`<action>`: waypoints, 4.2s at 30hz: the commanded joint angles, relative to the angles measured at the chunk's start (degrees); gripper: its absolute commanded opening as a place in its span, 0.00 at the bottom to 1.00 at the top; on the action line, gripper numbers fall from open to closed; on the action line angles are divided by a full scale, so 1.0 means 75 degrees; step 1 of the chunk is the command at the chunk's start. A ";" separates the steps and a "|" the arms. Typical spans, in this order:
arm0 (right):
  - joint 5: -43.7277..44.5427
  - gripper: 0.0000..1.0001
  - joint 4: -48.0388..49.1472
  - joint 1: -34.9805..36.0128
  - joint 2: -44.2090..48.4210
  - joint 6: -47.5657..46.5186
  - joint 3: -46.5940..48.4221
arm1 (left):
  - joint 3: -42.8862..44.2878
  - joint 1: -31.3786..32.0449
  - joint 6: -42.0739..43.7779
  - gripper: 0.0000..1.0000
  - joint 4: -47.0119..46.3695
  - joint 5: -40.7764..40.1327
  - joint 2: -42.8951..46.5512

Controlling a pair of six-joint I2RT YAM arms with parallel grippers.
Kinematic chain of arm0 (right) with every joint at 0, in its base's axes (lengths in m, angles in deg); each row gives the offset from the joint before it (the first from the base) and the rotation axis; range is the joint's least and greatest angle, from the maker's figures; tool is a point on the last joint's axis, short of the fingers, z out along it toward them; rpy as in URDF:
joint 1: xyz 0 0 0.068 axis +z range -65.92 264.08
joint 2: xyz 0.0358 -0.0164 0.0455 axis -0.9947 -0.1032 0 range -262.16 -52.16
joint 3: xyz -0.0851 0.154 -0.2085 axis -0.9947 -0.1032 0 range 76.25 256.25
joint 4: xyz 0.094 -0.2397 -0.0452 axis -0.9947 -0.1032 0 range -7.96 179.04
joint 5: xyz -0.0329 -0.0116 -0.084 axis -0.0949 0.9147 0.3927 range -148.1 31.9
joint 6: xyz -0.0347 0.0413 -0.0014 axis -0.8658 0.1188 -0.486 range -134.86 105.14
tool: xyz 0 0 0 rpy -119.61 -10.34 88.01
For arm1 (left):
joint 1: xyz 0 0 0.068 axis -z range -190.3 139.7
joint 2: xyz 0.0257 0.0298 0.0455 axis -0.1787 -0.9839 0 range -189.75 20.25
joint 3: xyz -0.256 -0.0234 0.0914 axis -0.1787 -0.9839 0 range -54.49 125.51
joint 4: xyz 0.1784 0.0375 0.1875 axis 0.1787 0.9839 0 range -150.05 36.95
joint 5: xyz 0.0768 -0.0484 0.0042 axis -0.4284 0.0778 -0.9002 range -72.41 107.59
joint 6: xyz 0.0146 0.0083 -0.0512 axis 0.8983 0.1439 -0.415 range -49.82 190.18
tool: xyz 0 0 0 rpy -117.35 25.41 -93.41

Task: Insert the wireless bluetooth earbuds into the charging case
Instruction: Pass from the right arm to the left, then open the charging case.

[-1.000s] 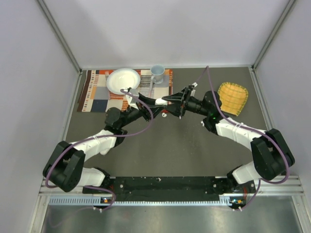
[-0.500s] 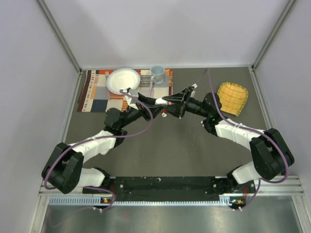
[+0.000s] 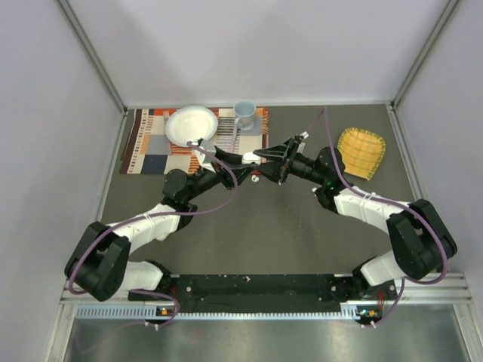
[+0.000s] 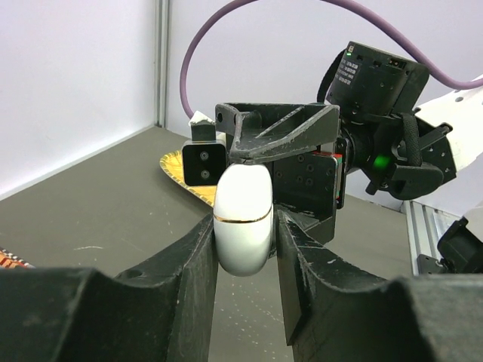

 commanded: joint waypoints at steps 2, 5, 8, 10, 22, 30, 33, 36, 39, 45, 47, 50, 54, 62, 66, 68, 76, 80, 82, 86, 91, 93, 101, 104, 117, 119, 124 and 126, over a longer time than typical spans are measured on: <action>0.0107 0.10 0.0464 0.0076 0.0136 -0.0063 0.0119 | -0.0060 0.0041 0.0100 0.38 -0.0202 -0.0051 0.0224; 0.0130 0.10 0.0569 0.0076 0.0148 0.0007 0.0037 | -0.0025 0.0041 0.0042 0.37 -0.0261 -0.0028 0.0213; 0.0095 0.10 0.0522 0.0087 0.0125 0.0007 0.0025 | -0.0002 0.0041 0.0006 0.33 -0.0343 -0.0016 0.0166; 0.0072 0.10 0.0499 0.0076 0.0136 0.0019 0.0048 | 0.0022 0.0041 -0.0006 0.33 -0.0366 -0.0005 0.0130; -0.0057 0.10 0.0346 0.0087 0.0078 -0.0064 0.0177 | 0.0115 0.0041 -0.0216 0.38 -0.0554 0.0101 -0.0010; -0.0034 0.10 0.0440 0.0087 0.0054 -0.0005 0.0166 | 0.0115 0.0041 -0.0334 0.39 -0.0788 0.0077 -0.0127; -0.0034 0.10 0.0394 0.0087 0.0054 -0.0028 0.0224 | 0.0127 0.0041 -0.0334 0.38 -0.0776 0.0125 -0.0174; -0.0045 0.10 0.0382 0.0087 0.0066 -0.0040 0.0236 | 0.0162 0.0041 -0.0322 0.32 -0.0718 0.0148 -0.0174; -0.0057 0.11 0.0323 0.0087 0.0066 -0.0052 0.0224 | 0.0198 0.0041 -0.0287 0.20 -0.0718 0.0195 -0.0186; -0.0162 0.12 -0.0110 0.0122 0.0101 -0.0274 0.0329 | 0.0174 0.0041 -0.0287 0.31 -0.0683 0.0160 -0.0139; -0.0198 0.12 -0.0251 0.0123 0.0113 -0.0368 0.0388 | 0.0209 0.0041 -0.0264 0.26 -0.0601 0.0194 -0.0151; -0.0256 0.12 -0.0415 0.0122 0.0113 -0.0474 0.0458 | 0.0256 0.0041 -0.0229 0.12 -0.0484 0.0335 -0.0151; -0.0385 0.14 -0.0812 0.0111 0.0136 -0.0835 0.0646 | 0.0198 0.0041 -0.0170 0.00 -0.0484 0.0312 -0.0093; -0.0374 0.62 -0.1843 0.0123 0.0452 -0.1903 0.0997 | -0.0305 0.0064 0.0135 0.00 -0.1394 0.0041 0.0294; -0.0256 0.79 -0.2500 0.0123 0.0733 -0.2512 0.1138 | -0.0528 0.0053 -0.0157 0.00 -0.2088 -0.0192 0.0236; -0.0210 0.83 -0.2827 0.0111 0.0827 -0.2839 0.1255 | -0.0703 0.0053 -0.0309 0.00 -0.2580 -0.0471 0.0178; 0.0433 0.87 -0.5158 0.0005 0.2009 -0.5076 0.1863 | -0.1454 0.0053 -0.0872 0.00 -0.3811 -0.1082 0.0259; 0.0984 0.88 -0.7138 0.0029 0.2583 -0.7299 0.2379 | -0.2015 0.0053 -0.0920 0.00 -0.4116 -0.1188 0.0656; 0.1417 0.87 -0.8225 0.0017 0.2795 -0.7912 0.2579 | -0.2134 0.0053 -0.0826 0.00 -0.4117 -0.0991 0.0868; 0.1829 0.88 -0.9168 0.0029 0.3252 -0.9026 0.2568 | -0.2182 0.0076 -0.0534 0.00 -0.3789 -0.0357 0.1348; 0.1702 0.89 -0.9731 0.0017 0.3219 -0.9649 0.2790 | -0.1936 0.0076 0.0228 0.00 -0.3531 0.0346 0.1560; 0.1468 0.89 -0.9918 0.0017 0.3207 -1.0023 0.2907 | -0.1935 0.0111 0.0357 0.00 -0.3577 0.0604 0.1525; 0.0717 0.89 -0.9978 0.0029 0.3839 -1.1173 0.2463 | -0.2696 0.0755 0.0954 0.00 -0.4151 0.0162 0.1583; 0.0564 0.89 -0.9978 0.0169 0.4050 -1.1220 0.2229 | -0.2978 0.1118 0.1282 0.00 -0.4151 -0.0087 0.1899; 0.1466 0.89 -0.9674 0.1587 0.4109 -1.0904 0.1690 | -0.3130 0.1318 0.1154 0.00 -0.4151 -0.0040 0.2251; 0.1525 0.89 -0.9452 0.1727 0.4063 -1.0775 0.1631 | -0.3131 0.1330 0.1131 0.00 -0.4151 -0.0098 0.2251; 0.1794 0.89 -0.9228 0.1962 0.3712 -1.0553 0.1654 | -0.3142 0.1342 0.1037 0.00 -0.4140 -0.0192 0.2369; 0.1795 0.89 -0.8949 0.1997 0.3652 -1.0423 0.1572 | -0.3154 0.1353 0.1014 0.00 -0.4151 -0.0239 0.2380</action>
